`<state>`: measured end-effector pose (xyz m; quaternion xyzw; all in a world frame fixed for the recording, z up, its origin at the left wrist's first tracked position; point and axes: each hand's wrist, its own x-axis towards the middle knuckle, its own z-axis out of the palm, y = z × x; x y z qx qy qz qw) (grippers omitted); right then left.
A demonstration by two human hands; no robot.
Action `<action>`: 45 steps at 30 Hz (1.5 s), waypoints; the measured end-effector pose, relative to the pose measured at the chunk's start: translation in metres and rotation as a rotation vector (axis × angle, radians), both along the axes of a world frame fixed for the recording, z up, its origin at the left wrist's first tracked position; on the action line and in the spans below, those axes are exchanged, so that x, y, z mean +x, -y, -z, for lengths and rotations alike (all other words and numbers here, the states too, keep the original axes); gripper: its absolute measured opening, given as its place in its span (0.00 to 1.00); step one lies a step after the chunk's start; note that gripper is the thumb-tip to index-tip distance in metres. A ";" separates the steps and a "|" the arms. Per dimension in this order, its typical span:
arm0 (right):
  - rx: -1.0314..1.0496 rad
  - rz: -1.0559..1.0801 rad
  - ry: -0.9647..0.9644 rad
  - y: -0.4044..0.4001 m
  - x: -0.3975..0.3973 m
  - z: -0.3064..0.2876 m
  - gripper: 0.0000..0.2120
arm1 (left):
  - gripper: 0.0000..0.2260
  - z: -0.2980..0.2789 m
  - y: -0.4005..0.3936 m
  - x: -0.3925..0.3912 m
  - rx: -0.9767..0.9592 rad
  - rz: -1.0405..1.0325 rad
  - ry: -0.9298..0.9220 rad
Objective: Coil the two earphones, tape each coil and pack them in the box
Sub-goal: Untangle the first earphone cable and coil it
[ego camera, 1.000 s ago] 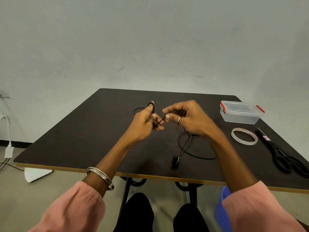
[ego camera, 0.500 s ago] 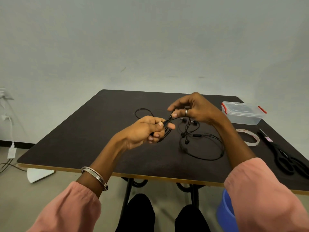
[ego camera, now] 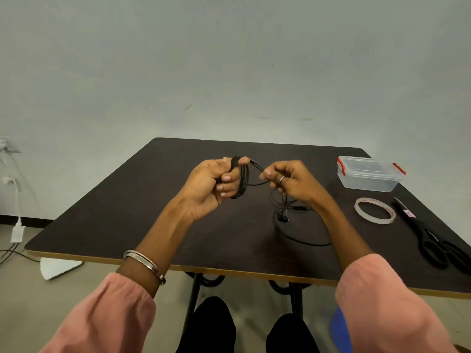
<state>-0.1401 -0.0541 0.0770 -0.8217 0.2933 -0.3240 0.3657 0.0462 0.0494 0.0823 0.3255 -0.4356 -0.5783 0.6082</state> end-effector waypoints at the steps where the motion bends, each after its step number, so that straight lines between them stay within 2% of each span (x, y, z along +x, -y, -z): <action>1: 0.014 -0.020 -0.041 -0.005 0.002 0.005 0.09 | 0.14 -0.003 0.002 -0.001 -0.025 -0.029 -0.060; 3: 0.015 -0.070 -0.161 -0.019 0.007 0.014 0.08 | 0.15 -0.009 0.006 -0.001 -0.071 -0.121 -0.124; 6: -0.049 -0.101 -0.319 -0.043 0.018 0.023 0.13 | 0.14 -0.014 0.012 -0.001 -0.099 -0.292 -0.123; 8: -0.102 -0.107 -0.386 -0.056 0.024 0.021 0.15 | 0.12 -0.012 0.015 -0.002 -0.084 -0.398 -0.041; 11: -0.353 -0.123 -0.537 -0.068 0.027 0.009 0.06 | 0.10 -0.004 0.016 -0.009 -0.068 -0.480 0.140; 13: -0.494 -0.107 -0.594 -0.071 0.025 -0.002 0.05 | 0.10 0.003 0.015 -0.013 -0.068 -0.483 0.288; 16: -0.573 -0.099 -0.546 -0.067 0.017 -0.017 0.09 | 0.09 0.010 0.013 -0.014 -0.048 -0.425 0.443; 20: -0.352 -0.146 -0.323 -0.057 0.005 -0.033 0.10 | 0.10 0.017 0.007 -0.013 -0.023 -0.201 0.644; 22: -0.318 -0.158 -0.293 -0.050 0.002 -0.040 0.09 | 0.12 0.018 0.004 -0.016 0.018 -0.035 0.592; 23: -0.319 -0.178 -0.308 -0.047 0.001 -0.043 0.09 | 0.13 0.018 0.002 -0.017 0.058 0.043 0.510; 26: -0.434 -0.250 -0.444 -0.036 0.001 -0.052 0.09 | 0.12 0.020 -0.001 -0.017 0.155 0.216 0.316; 30: -0.727 -0.144 -0.666 -0.023 0.010 -0.043 0.13 | 0.13 0.025 -0.001 -0.013 0.131 0.271 0.355; 33: -0.804 -0.043 -0.473 -0.020 0.012 -0.019 0.12 | 0.13 0.025 -0.002 -0.015 0.139 0.223 0.327; 36: -0.572 0.065 -0.217 -0.020 0.011 0.000 0.10 | 0.14 0.027 0.000 -0.016 0.127 0.156 0.250; 40: 0.085 -0.018 -0.011 -0.030 0.011 0.007 0.11 | 0.15 0.028 0.004 -0.020 0.147 0.035 0.268; 42: 0.346 -0.117 0.113 -0.033 0.006 0.008 0.14 | 0.15 0.027 0.006 -0.022 0.152 0.003 0.268; 43: 0.419 -0.167 0.146 -0.034 0.003 0.008 0.15 | 0.15 0.027 0.007 -0.022 0.151 -0.005 0.268; 45: 0.433 -0.226 0.149 -0.035 -0.001 0.010 0.13 | 0.14 0.028 0.009 -0.022 0.146 -0.010 0.275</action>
